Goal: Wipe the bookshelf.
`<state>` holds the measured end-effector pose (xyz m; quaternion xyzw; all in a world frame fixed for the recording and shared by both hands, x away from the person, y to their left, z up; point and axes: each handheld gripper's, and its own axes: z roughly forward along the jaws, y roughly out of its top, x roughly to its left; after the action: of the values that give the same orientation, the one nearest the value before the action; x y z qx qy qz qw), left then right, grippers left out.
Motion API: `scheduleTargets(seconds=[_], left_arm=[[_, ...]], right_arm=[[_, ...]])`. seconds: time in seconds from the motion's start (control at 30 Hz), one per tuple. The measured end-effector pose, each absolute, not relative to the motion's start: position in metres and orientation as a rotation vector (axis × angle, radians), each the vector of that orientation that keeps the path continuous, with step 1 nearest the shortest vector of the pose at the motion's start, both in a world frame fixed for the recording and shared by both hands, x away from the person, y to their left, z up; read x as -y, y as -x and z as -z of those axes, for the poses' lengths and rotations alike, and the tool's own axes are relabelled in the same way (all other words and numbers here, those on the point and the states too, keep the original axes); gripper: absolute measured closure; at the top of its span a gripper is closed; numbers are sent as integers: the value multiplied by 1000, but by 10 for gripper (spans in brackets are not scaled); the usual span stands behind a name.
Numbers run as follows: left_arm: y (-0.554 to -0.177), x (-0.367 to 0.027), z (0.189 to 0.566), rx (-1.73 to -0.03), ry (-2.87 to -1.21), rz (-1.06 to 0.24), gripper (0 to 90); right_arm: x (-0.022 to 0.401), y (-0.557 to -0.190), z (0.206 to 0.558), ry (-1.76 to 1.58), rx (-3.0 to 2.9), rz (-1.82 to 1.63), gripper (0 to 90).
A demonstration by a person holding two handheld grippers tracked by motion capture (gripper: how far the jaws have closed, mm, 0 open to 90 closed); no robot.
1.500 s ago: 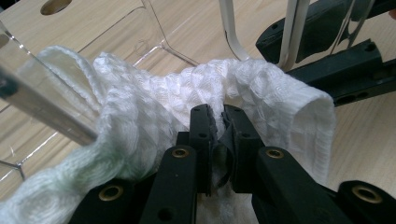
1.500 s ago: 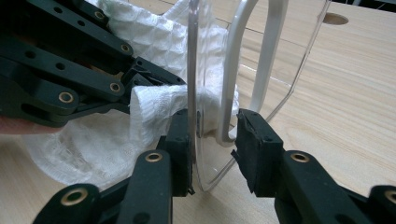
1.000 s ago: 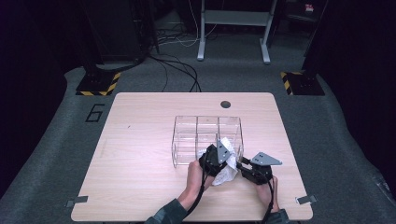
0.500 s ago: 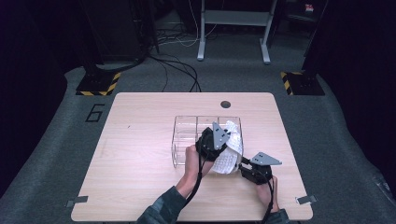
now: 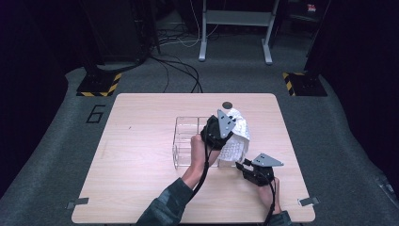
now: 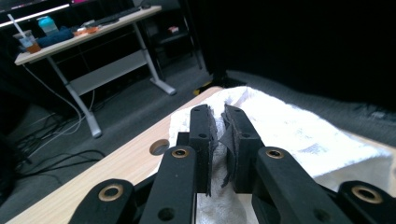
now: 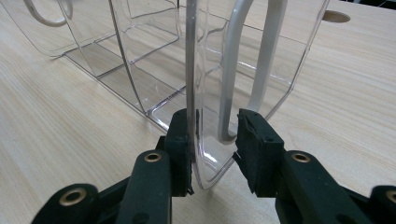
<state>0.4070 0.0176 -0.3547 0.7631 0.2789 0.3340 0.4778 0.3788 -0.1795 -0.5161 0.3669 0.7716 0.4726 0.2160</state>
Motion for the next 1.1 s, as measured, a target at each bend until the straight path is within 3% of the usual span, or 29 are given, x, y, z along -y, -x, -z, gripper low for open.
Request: scheduleTargets(seconds=[0.33,1.1], left_arm=[[-422,-4,392,-731,-2021,-773,824],[-403,4,433,-699,-2115,-724,823]], right_arm=[[179,-379,516,-1023,-2136,-1303,663],[179,-378,517,-1030,-2139,-1302,662]])
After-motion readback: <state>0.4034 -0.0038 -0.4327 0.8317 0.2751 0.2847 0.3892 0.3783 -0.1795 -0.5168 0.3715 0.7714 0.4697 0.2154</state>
